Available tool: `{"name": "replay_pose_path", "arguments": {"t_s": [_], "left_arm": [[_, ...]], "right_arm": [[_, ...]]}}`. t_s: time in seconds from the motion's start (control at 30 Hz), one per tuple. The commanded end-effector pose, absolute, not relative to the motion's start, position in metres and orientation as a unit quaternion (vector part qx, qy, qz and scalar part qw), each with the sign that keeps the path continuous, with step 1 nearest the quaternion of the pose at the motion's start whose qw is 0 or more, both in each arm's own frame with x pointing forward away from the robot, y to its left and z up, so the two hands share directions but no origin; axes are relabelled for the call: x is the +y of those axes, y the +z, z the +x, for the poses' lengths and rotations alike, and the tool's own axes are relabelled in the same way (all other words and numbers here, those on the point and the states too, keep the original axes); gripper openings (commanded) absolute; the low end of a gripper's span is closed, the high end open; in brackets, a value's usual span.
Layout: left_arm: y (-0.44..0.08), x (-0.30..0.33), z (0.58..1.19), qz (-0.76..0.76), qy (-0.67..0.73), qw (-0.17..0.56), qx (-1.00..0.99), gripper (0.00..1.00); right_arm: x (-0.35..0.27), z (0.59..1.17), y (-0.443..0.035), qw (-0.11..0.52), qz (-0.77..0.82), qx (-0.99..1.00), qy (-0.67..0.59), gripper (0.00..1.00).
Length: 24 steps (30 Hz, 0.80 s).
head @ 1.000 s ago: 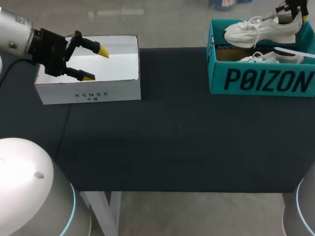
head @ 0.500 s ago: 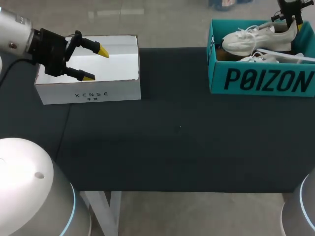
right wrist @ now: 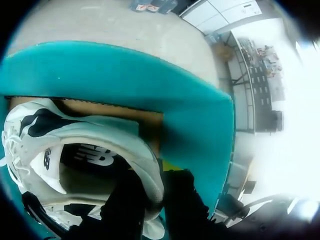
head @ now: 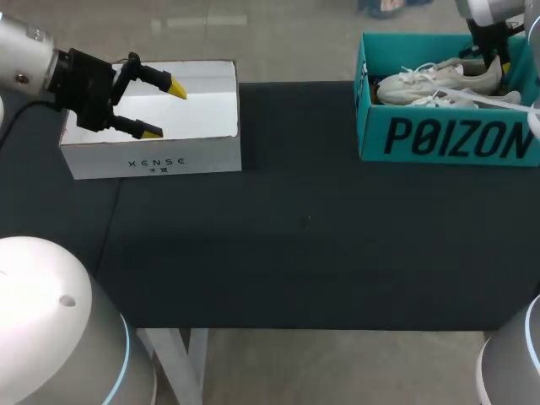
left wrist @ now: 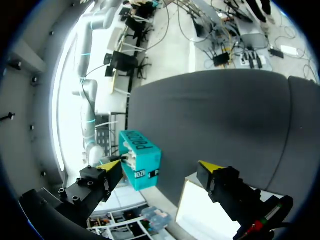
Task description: Take the shoe out of the shoebox, open the shoe tongue, remove and reinsert the insole, then place the shoe into the shoebox
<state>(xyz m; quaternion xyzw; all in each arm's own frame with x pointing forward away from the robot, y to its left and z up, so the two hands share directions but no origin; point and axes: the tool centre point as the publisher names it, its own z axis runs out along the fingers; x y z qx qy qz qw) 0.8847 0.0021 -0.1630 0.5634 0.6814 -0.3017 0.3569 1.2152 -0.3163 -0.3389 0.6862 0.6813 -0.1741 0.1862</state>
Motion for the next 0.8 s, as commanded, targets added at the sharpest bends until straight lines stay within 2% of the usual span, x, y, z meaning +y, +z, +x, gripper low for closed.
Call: {"name": "replay_pose_path", "arguments": {"t_s": [0.03,0.33,0.4,0.47,0.53,0.67,0.73,0.8], "left_arm": [[-0.163,0.002,0.885,0.564,-0.301,0.356,0.682,1.00],[-0.163,0.002,0.885,0.564,-0.301,0.356,0.682,1.00],[-0.163,0.002,0.885,0.564,-0.301,0.356,0.682,1.00],[-0.163,0.002,0.885,0.564,-0.301,0.356,0.682,1.00],[-0.163,0.002,0.885,0.564,-0.301,0.356,0.682,1.00],[-0.163,0.002,0.885,0.564,-0.301,0.356,0.682,1.00],[-0.163,0.002,0.885,0.564,-0.301,0.356,0.682,1.00],[-0.163,0.002,0.885,0.564,-0.301,0.356,0.682,1.00]], "right_arm": [[-0.319,1.230,-0.361,0.153,0.691,0.674,-0.211,0.00],[-0.324,1.224,-0.374,0.139,0.694,0.667,-0.233,0.00],[-0.326,1.223,-0.371,0.138,0.695,0.665,-0.234,0.28],[-0.328,1.223,-0.368,0.138,0.697,0.663,-0.234,0.47],[-0.330,1.224,-0.365,0.139,0.700,0.662,-0.231,0.50],[-0.330,1.223,-0.349,0.144,0.704,0.660,-0.219,0.76],[-0.329,1.223,-0.340,0.148,0.705,0.660,-0.214,0.85],[-0.328,1.222,-0.330,0.152,0.703,0.663,-0.205,0.90]]}}
